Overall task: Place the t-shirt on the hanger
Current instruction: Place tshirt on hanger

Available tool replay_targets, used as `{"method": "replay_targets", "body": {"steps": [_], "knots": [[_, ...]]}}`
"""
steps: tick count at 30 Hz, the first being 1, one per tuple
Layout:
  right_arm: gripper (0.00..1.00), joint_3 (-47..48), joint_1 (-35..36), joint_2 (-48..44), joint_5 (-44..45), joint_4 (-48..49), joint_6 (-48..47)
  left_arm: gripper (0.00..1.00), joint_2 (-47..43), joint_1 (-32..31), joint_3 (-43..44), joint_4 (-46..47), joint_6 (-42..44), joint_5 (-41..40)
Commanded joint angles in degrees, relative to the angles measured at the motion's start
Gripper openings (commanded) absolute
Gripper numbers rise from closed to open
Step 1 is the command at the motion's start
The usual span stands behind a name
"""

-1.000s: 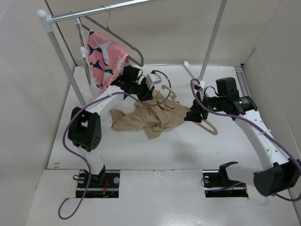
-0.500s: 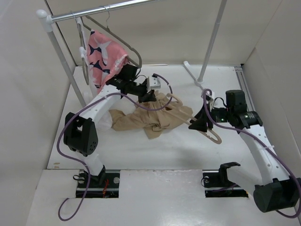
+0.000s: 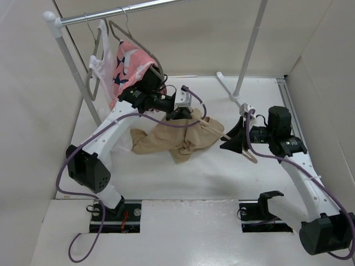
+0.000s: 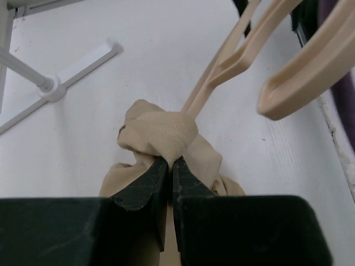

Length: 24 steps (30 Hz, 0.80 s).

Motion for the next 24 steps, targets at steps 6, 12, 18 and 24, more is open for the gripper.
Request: {"method": "replay_targets", "body": {"steps": [6,12,18,24], "knots": [[0.00,-0.7,-2.1,3.2,-3.4,16.6,1.8,0.21,-7.5,-1.1,0.3,-7.2,9.1,0.9],[0.00,-0.6,-2.1,4.6,-6.5,16.6,-0.2,0.69,-11.0,-1.1,-8.3,10.5,-0.1,-13.0],[0.00,-1.2,-1.0,3.8,-8.2,16.6,-0.9,0.72,-12.4,-1.1,-12.3,22.1,-2.9,-18.8],[0.00,-1.7,0.1,5.8,-9.5,16.1,-1.5,0.75,-13.0,-1.1,-13.8,22.0,-0.1,-17.2]]}}
